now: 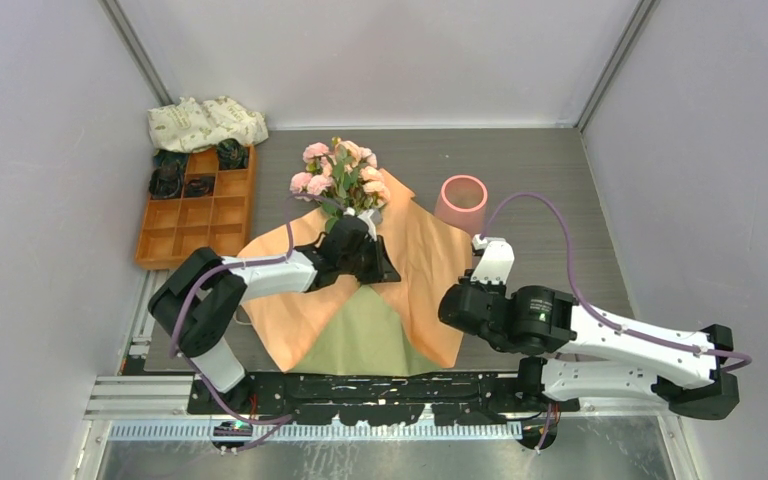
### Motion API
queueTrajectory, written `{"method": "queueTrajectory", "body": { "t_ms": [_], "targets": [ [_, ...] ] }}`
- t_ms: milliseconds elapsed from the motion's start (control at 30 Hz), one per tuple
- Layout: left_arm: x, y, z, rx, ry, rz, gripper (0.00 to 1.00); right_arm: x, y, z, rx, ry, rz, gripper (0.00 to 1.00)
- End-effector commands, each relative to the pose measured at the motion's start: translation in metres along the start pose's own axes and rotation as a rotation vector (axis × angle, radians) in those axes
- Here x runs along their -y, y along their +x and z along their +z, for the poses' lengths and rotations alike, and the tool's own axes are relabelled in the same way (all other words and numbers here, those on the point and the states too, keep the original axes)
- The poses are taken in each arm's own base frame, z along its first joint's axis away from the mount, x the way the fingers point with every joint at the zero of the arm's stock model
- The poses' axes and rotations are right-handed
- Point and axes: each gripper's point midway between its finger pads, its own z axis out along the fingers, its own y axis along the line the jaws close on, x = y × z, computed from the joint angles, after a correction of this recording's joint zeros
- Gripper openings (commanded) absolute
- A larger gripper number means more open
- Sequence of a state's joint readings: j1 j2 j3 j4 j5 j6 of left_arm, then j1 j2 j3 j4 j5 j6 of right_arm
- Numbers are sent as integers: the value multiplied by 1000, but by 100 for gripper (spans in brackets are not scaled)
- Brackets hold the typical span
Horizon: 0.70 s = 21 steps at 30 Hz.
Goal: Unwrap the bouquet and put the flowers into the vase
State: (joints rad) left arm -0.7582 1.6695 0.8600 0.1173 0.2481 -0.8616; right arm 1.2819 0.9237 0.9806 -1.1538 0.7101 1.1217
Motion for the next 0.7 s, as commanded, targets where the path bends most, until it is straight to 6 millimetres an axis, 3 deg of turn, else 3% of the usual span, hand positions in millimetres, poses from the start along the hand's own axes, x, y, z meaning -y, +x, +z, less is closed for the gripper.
{"method": "queueTrajectory", "body": {
  "t_ms": [0, 200, 300, 400, 533, 667],
  "targets": [
    [35, -24, -11, 69, 112, 56, 8, 21, -11, -11, 42, 52, 41, 10],
    [25, -23, -32, 66, 22, 111, 8, 40, 1, -10, 23, 78, 69, 11],
    [0, -25, -53, 96, -118, 142, 7, 46, -10, -19, 45, 78, 84, 13],
    [-32, -41, -87, 211, -249, 133, 7, 47, -27, -32, 74, 61, 83, 14],
    [-68, -42, -118, 262, -276, 48, 8, 35, -48, -46, 100, 24, 58, 15],
    [-77, -29, -124, 248, -261, 50, 8, 4, -69, -60, 116, -76, 55, 16]
  ]
}}
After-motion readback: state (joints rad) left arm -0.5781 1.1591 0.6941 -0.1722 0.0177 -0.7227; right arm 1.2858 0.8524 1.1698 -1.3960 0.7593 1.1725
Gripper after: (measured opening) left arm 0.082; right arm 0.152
